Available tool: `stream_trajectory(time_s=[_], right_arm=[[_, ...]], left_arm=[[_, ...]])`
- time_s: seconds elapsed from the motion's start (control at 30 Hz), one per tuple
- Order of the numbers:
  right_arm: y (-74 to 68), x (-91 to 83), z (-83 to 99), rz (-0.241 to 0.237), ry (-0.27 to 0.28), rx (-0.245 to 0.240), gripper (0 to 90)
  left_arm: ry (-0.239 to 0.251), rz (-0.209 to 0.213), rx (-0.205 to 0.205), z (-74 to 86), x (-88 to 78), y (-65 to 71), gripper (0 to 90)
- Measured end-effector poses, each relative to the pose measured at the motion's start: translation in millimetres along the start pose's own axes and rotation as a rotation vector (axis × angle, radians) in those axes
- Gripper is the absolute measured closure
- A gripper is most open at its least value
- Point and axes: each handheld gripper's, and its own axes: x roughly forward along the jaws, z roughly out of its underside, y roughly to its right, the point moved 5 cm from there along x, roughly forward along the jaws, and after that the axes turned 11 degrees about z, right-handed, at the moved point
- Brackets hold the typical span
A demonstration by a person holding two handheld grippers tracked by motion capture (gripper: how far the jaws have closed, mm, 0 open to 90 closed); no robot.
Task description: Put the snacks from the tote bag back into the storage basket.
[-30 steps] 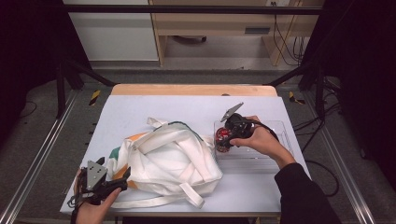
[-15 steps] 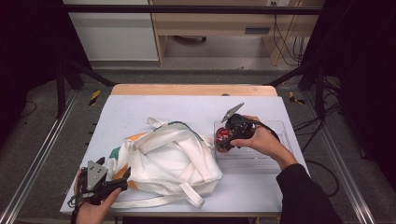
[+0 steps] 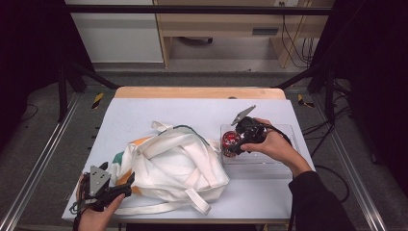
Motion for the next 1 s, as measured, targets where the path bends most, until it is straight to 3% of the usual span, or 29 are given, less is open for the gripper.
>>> stream_trajectory(time_s=[1.0], right_arm=[[1.8, -24.0, 13.3, 0.021, 0.051, 0.065, 9.7]], left_arm=[[0.015, -0.005, 0.0, -1.5, -1.4, 0.1, 6.1]])
